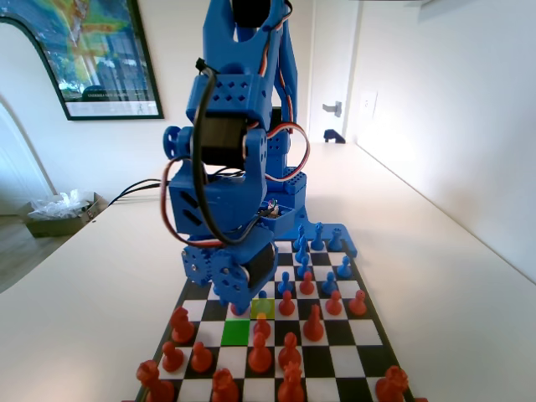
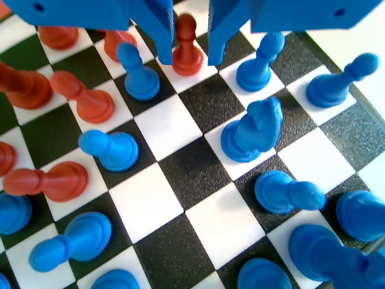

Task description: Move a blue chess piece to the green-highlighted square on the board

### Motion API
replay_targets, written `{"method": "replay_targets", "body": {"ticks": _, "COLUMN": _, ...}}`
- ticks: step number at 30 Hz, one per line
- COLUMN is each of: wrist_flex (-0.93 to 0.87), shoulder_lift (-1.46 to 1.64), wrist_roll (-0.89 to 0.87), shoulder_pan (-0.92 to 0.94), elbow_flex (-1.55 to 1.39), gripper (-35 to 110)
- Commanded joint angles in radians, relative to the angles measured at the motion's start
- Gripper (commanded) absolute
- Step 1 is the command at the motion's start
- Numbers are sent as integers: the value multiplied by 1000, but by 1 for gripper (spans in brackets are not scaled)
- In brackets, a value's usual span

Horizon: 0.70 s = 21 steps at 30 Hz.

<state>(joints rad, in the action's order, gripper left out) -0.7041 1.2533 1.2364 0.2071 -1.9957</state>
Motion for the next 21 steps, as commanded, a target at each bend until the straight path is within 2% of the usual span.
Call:
{"method": "replay_targets", "body": {"ticks": 1, "wrist_flex": -2, "shoulder_lift": 35, "wrist_roll": 8, "shoulder_pan": 8, "elbow_flex": -12, "gripper": 8}}
{"method": "replay_targets", "body": {"ticks": 11, "wrist_flex": 5, "shoulder_lift": 35, "wrist_roll": 17, "shoulder_pan": 5, "elbow_flex": -15, "gripper": 1}}
{"method": "replay_targets", "body": {"ticks": 21, "wrist_flex": -35, "shoulder_lift": 48, "wrist_roll": 11, "shoulder_pan": 14, "elbow_flex": 34, "gripper": 1}}
